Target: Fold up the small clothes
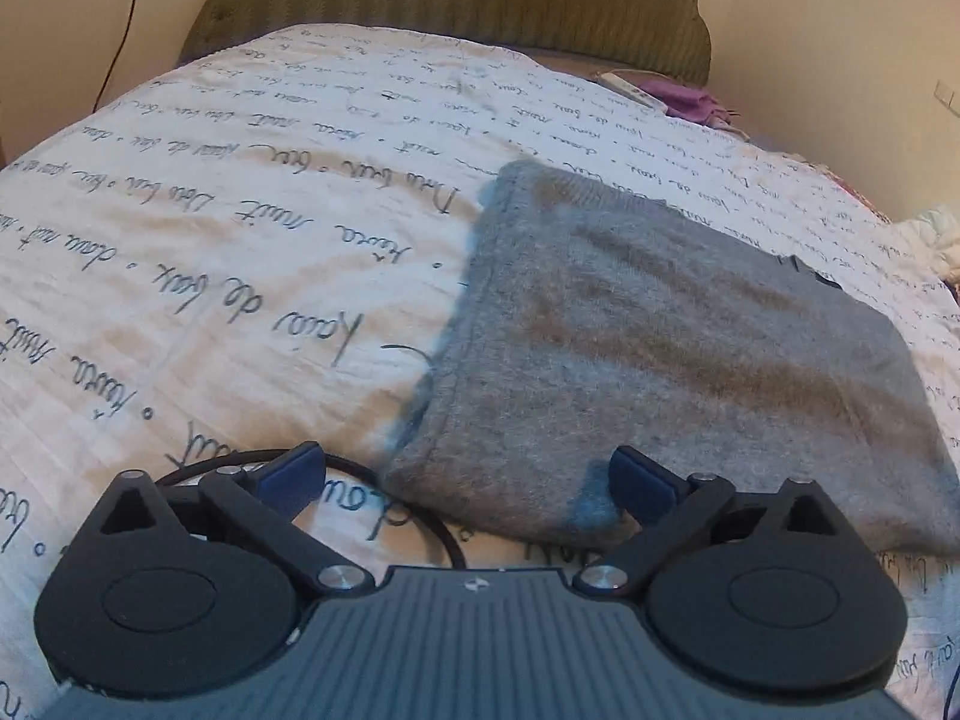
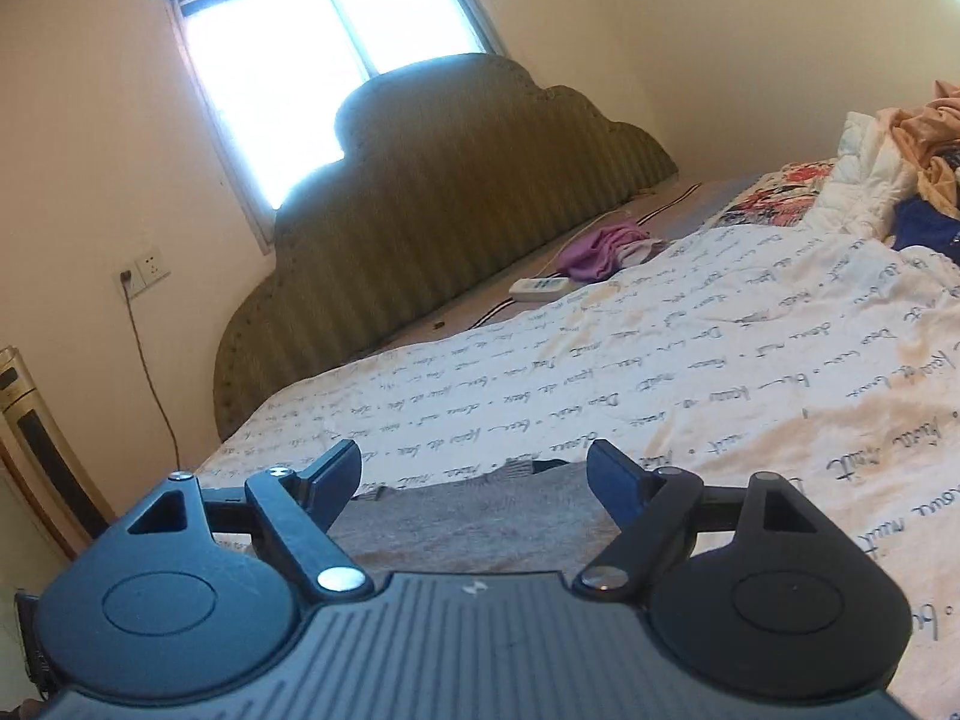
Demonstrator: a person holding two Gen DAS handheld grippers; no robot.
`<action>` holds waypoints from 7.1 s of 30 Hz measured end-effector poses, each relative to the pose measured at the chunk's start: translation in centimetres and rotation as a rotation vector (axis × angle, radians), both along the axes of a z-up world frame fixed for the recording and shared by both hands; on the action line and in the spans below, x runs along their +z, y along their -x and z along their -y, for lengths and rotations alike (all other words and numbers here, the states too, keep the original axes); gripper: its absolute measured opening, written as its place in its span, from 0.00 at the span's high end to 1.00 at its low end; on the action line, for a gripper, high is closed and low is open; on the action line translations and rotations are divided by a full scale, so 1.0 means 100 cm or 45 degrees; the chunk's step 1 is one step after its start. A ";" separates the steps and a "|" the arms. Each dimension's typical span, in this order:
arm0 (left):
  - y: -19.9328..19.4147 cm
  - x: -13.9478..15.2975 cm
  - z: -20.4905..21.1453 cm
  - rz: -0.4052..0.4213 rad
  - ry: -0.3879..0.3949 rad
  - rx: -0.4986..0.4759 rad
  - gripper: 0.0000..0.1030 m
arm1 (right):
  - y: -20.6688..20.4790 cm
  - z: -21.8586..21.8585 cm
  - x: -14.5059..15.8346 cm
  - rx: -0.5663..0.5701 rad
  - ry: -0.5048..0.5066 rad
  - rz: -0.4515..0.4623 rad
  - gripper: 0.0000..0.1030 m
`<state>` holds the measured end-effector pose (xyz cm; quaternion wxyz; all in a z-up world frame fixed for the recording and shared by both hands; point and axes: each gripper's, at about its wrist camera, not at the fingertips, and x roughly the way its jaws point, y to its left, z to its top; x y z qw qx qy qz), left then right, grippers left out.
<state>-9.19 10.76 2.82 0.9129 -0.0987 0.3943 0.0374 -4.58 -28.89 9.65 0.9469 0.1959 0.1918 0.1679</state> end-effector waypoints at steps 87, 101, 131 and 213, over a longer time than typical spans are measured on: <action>-0.013 0.024 0.206 0.329 -0.308 -0.818 0.89 | -0.212 -0.123 -0.028 0.752 0.252 -0.511 0.91; -0.035 -0.002 0.327 0.204 -0.303 -1.080 0.89 | -0.211 0.030 -0.082 0.526 0.076 -0.557 0.91; -0.080 -0.021 0.115 -0.112 0.565 -0.594 0.05 | -0.020 0.063 -0.081 0.215 -0.095 -0.591 0.37; -0.189 0.018 0.127 0.004 0.412 -0.561 0.71 | -0.150 0.030 -0.093 0.304 -0.356 -0.499 0.78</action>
